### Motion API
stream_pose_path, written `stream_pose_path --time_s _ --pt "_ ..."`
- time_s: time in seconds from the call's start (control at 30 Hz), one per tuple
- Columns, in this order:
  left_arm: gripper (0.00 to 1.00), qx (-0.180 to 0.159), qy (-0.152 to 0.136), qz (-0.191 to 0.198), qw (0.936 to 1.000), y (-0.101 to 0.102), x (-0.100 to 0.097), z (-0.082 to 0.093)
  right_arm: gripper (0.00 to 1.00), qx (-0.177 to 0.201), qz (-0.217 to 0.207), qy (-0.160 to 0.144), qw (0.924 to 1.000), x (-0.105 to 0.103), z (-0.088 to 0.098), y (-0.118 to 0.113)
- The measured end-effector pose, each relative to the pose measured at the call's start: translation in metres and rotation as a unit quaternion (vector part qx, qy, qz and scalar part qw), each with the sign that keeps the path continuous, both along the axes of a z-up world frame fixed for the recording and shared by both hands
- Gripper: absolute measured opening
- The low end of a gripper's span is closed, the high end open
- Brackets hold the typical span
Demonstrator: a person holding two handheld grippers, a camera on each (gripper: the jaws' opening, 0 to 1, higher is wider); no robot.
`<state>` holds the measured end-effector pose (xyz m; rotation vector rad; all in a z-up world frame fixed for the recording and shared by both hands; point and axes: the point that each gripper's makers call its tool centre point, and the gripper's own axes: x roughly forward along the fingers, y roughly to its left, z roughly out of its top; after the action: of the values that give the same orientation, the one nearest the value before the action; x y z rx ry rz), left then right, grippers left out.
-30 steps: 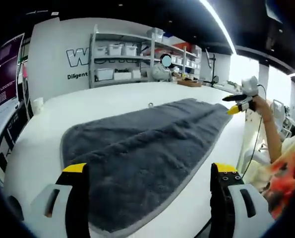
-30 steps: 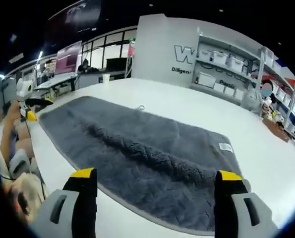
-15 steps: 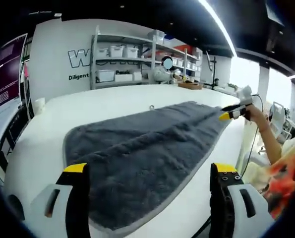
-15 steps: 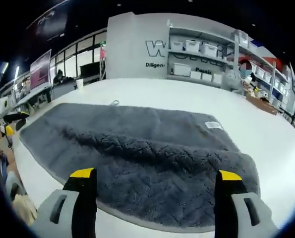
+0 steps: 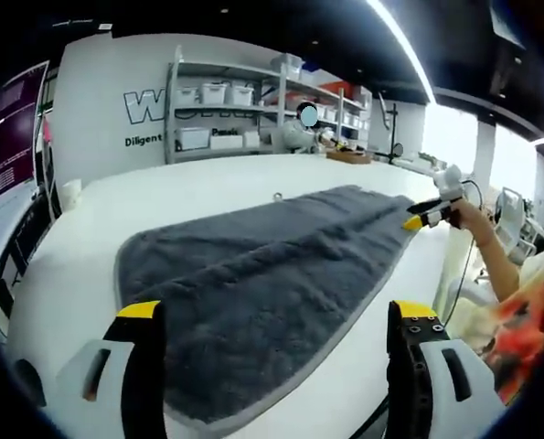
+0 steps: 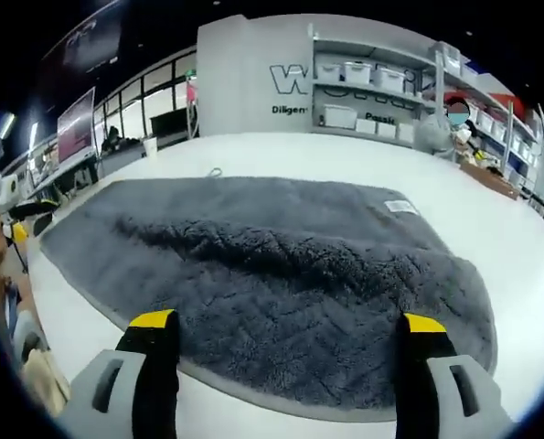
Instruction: Open the folded towel by lifting each exposed corner and separating the folded layers until the towel lies flat within the target outline without major curled edges
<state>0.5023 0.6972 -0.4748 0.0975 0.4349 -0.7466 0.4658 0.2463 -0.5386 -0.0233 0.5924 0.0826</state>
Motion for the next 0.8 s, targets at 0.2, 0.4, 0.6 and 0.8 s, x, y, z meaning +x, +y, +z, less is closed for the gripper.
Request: stream_pose_path --time_s 0.2,0.4,0.6,0.8 --pt "0.98 -0.001 0.002 -0.002 1.0000 0.000 -0.001 -0.001 0.99 -0.001 0.000 -0.004 1.0000 -0.011 0.000 0.003" --pt "0.98 0.000 0.003 -0.004 1.0000 -0.001 -0.003 -0.002 0.99 -0.001 0.003 -0.004 1.0000 -0.020 0.000 0.007" --pt "0.98 0.003 0.003 -0.007 1.0000 -0.001 -0.006 -0.002 0.99 0.000 0.007 -0.002 1.0000 -0.027 -0.001 0.012" --pt "0.98 0.004 0.005 -0.009 0.9999 -0.001 -0.007 -0.003 0.99 -0.001 0.009 0.003 1.0000 -0.032 -0.002 0.015"
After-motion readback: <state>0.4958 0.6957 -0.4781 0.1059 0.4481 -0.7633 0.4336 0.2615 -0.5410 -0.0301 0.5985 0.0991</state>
